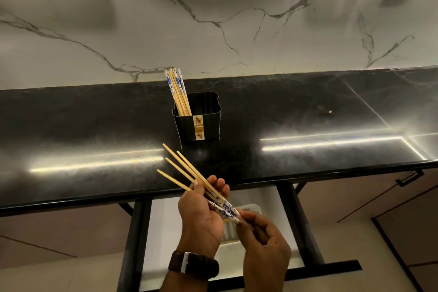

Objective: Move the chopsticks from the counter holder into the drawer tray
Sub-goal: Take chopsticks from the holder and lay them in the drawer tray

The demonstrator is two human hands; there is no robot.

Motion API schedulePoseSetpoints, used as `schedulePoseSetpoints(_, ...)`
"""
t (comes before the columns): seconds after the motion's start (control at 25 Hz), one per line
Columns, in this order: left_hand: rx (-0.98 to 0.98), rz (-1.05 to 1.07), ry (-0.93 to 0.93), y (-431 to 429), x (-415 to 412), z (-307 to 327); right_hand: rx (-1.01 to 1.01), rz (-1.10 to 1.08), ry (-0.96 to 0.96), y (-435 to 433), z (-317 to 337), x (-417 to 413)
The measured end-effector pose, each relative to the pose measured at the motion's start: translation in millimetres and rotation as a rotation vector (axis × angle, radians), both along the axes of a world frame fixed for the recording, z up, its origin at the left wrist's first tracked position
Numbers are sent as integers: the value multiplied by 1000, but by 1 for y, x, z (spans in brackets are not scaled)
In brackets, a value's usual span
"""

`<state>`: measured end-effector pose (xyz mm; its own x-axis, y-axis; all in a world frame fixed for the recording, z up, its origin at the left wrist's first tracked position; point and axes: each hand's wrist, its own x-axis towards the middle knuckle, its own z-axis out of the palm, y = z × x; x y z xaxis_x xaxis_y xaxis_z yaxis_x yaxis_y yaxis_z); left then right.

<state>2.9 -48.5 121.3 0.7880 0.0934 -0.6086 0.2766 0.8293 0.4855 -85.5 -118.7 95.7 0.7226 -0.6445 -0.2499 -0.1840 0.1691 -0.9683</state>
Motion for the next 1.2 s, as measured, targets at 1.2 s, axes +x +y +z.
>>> schedulePoseSetpoints(1.2, 203, 43, 151, 0, -37, -91, 735, 14, 460, -25, -49, 31)
